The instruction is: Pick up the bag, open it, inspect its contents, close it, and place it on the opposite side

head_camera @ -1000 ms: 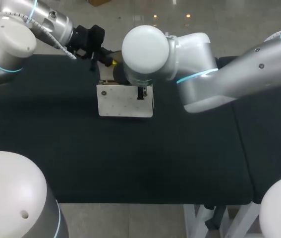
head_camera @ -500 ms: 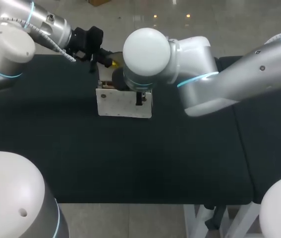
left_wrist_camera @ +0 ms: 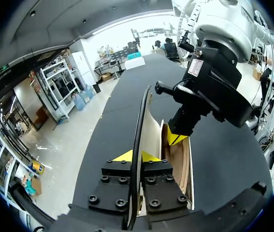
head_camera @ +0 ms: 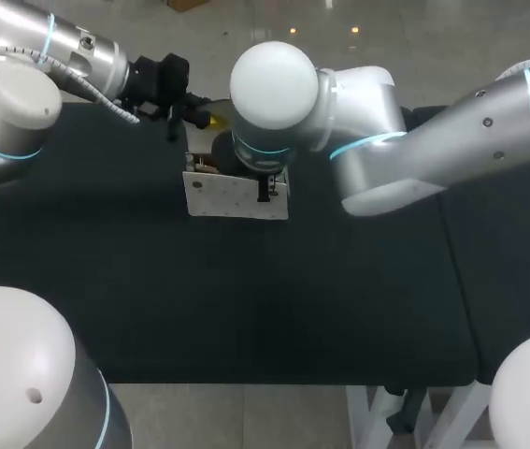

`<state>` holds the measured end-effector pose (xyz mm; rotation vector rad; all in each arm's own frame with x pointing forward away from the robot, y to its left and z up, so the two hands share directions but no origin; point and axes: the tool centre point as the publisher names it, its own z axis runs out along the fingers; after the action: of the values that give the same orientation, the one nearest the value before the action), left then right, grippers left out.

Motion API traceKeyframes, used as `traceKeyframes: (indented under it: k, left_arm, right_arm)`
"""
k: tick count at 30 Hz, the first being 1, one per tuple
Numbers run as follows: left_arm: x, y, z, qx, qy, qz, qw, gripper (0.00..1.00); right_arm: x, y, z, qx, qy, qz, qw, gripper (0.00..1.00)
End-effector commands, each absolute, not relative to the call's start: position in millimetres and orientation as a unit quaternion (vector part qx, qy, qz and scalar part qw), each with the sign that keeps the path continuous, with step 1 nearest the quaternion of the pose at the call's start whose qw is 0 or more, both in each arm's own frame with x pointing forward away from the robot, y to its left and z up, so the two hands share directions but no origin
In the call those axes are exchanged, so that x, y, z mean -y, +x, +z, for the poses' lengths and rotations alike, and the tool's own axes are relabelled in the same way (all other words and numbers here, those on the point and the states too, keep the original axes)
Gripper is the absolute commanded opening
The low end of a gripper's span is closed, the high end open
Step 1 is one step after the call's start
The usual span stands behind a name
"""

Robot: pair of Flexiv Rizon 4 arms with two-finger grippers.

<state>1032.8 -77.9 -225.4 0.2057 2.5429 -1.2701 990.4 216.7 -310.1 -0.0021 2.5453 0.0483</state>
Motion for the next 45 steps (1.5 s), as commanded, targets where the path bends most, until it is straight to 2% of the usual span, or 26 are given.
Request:
traceKeyframes:
  k: [1,9,12,13,15,17,18,19,45]
  left_arm:
    - [76,1031,-226,-0.877,0.073,-0.450,0.150,0.00]
    - [73,1033,-226,-0.872,0.069,-0.459,0.154,0.00]
    - [72,1033,-226,-0.872,0.068,-0.460,0.155,0.00]
    - [72,1033,-226,-0.872,0.067,-0.460,0.155,0.00]
    - [71,1033,-226,-0.871,0.066,-0.460,0.156,0.00]
    - [71,1033,-226,-0.871,0.066,-0.461,0.156,0.00]
    - [71,1033,-226,-0.871,0.066,-0.461,0.156,0.00]
    - [71,1033,-226,-0.871,0.066,-0.461,0.156,0.00]
    - [71,1034,-227,-0.870,0.069,-0.463,0.157,0.00]
  right_arm:
    - [-222,994,-312,-0.958,-0.004,0.015,0.288,0.00]
    - [-223,992,-326,-0.967,0.004,0.010,0.254,0.00]
    - [-221,991,-332,-0.970,0.010,0.006,0.245,0.41]
    - [-220,990,-332,-0.970,0.011,0.005,0.244,0.47]
    - [-220,990,-333,-0.970,0.013,0.005,0.243,0.51]
    - [-219,990,-333,-0.970,0.015,0.004,0.242,0.65]
    - [-218,990,-333,-0.970,0.016,0.004,0.242,0.80]
    - [-218,990,-333,-0.970,0.017,0.004,0.241,1.00]
    - [-219,990,-338,-0.973,0.021,0.005,0.231,1.00]
